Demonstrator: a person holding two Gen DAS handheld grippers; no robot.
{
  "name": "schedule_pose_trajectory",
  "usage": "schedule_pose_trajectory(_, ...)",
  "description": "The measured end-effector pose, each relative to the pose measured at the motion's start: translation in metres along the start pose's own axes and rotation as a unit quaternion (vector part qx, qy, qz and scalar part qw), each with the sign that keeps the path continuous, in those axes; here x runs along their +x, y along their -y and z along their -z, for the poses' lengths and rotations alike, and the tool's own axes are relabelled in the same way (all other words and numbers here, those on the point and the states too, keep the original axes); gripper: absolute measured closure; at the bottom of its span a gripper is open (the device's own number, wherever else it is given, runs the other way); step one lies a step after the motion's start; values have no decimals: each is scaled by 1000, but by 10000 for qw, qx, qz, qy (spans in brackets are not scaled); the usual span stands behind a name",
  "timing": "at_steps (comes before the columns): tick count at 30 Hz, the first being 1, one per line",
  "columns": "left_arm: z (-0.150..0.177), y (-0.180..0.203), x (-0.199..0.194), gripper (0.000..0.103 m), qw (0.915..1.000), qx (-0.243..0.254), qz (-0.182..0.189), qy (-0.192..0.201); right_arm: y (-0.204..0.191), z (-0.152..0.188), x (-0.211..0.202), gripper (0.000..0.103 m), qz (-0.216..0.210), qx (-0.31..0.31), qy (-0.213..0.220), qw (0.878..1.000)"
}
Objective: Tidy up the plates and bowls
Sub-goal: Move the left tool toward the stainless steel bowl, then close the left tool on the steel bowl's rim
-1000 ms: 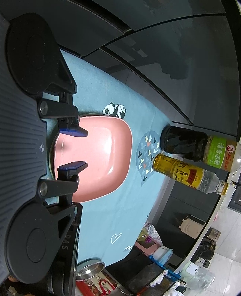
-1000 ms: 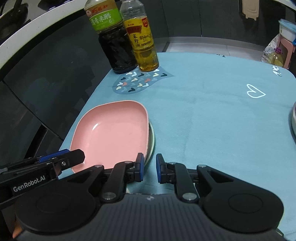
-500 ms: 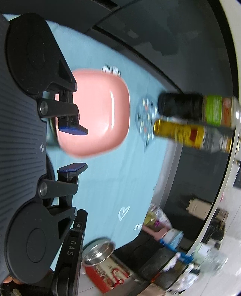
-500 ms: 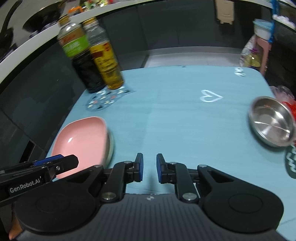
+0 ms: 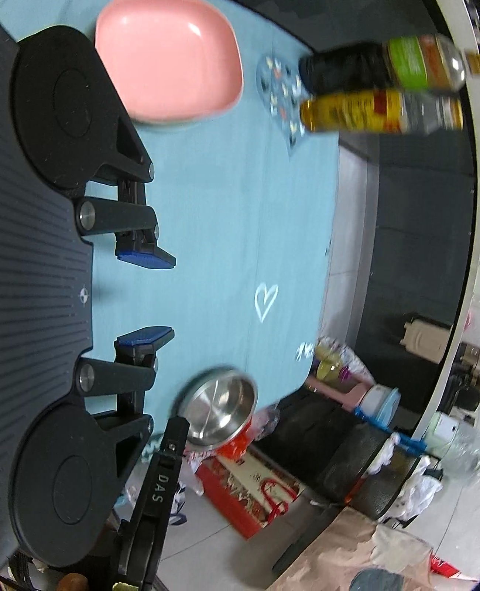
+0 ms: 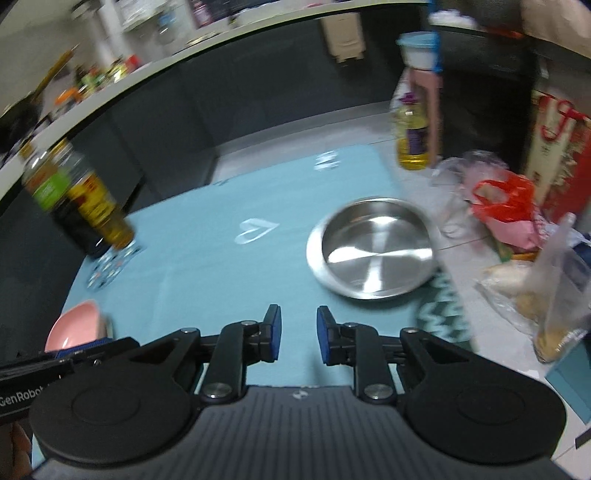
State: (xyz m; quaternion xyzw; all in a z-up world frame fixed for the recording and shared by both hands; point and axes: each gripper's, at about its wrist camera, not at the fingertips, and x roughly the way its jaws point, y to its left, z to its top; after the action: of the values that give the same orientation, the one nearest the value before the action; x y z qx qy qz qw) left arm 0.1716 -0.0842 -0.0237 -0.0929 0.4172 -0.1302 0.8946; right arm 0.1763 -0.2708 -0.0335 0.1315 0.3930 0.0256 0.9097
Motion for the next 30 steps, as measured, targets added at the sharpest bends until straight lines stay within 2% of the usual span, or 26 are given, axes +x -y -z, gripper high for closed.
schedule_pose_trajectory(5,-7,32,26,71,9996,123,186,-155,37,-7,-8,87,353,333,200,9986)
schedule_pose_trajectory(13,-22,61,68,71,9993,113,161,-303,61,-16,10,87,529,611,51,9967)
schedule_pose_trajectory(19,-36,71,96,71,9995,74,129,-291,69,-25,22,81,532,712,-13,9960)
schedule_pose_trajectory(30,-44,72,144,71,9983,-106,15,-575,73,-31,46,81,682,763,-162,9946)
